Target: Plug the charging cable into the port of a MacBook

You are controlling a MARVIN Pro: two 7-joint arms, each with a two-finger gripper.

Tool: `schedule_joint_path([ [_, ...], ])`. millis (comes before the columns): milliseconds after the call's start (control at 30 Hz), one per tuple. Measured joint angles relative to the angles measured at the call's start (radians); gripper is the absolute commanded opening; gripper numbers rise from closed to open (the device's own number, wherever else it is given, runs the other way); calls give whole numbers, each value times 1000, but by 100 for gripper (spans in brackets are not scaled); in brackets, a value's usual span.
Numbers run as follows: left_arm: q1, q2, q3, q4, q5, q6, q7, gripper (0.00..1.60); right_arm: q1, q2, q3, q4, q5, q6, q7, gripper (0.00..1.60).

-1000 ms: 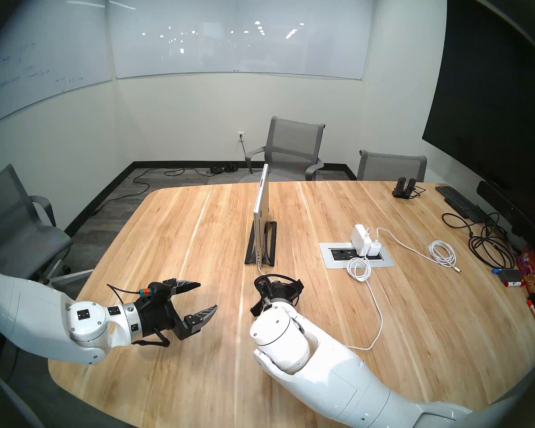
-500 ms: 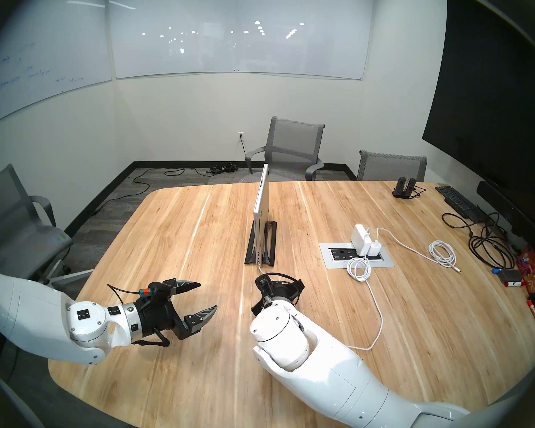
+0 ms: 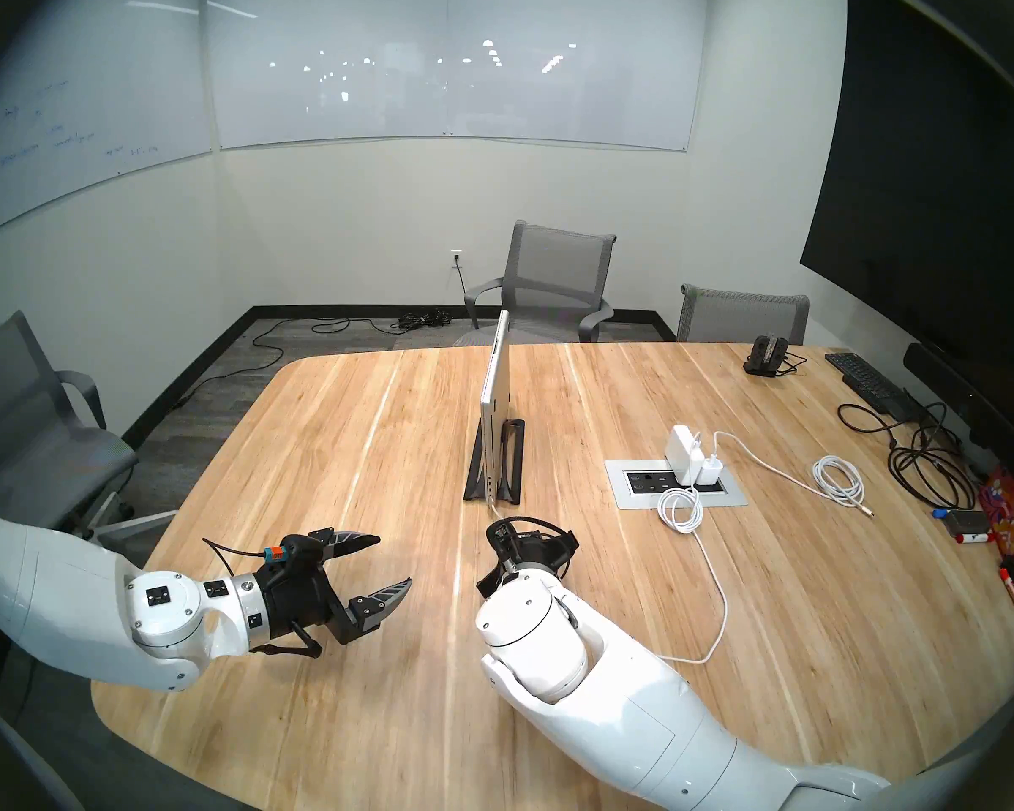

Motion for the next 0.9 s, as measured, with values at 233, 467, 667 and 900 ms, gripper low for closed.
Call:
schedule_joint_path([
  [233,0,0,0,0,0,0,0,160,-7,2,-5,-13,-6,-5,-5,111],
  [467,0,0,0,0,0,0,0,160,-12,2,-8,-16,-14,-8,-9,144],
  [667,0,0,0,0,0,0,0,160,-11,2,-7,-22,-20,-12,-14,160],
  [900,0,0,0,0,0,0,0,160,-12,2,-7,-24,-21,-15,-14,80],
])
